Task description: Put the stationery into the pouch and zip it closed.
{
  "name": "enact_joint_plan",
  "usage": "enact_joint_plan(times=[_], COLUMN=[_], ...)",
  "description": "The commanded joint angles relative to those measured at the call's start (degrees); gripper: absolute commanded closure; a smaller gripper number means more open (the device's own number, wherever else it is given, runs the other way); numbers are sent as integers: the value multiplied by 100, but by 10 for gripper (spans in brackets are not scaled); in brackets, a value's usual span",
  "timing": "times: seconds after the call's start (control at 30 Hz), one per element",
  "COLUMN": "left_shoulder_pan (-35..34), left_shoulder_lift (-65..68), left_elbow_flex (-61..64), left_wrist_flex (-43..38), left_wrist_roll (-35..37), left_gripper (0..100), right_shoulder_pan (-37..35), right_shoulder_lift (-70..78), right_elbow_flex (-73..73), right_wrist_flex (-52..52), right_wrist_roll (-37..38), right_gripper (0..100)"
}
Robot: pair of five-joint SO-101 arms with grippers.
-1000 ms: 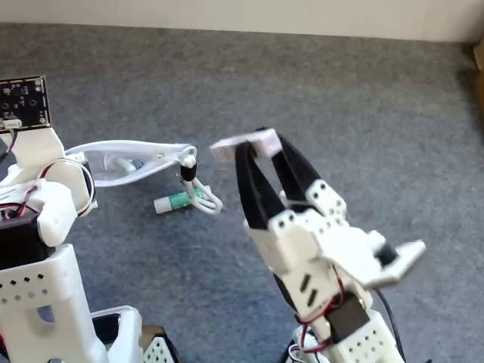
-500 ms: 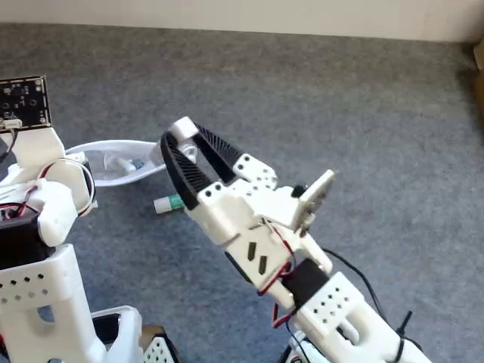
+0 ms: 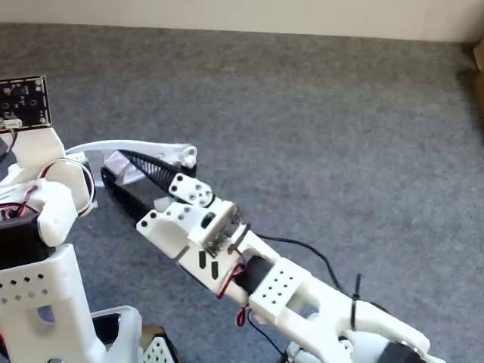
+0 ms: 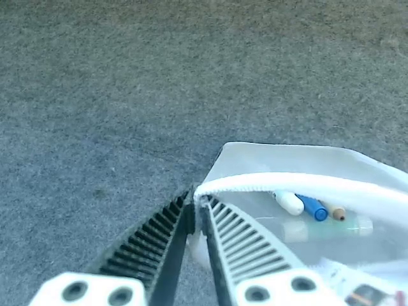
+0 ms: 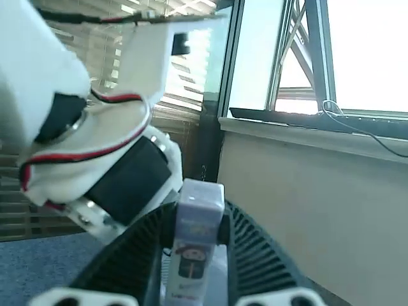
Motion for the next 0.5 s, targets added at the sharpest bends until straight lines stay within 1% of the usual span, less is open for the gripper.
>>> enact_joint_plan(times=[0.0,0.2,0.47], left_shoulder_pan=[48,48,48], left_shoulder_lift=[22,22,22], left_elbow_flex=[136,127,127], left_wrist_flex=[-53,-53,-53], left_wrist_roll=[70,70,70], left_gripper=[994,993,993], right_shoulder_pan=[-66,119,374], right_shoulder_lift=[330,734,1429], right_elbow_flex=[-453,-567,-936], right_wrist_flex=[-365,-998,-998], right_wrist_roll=[132,141,141], right_gripper=[993,993,993])
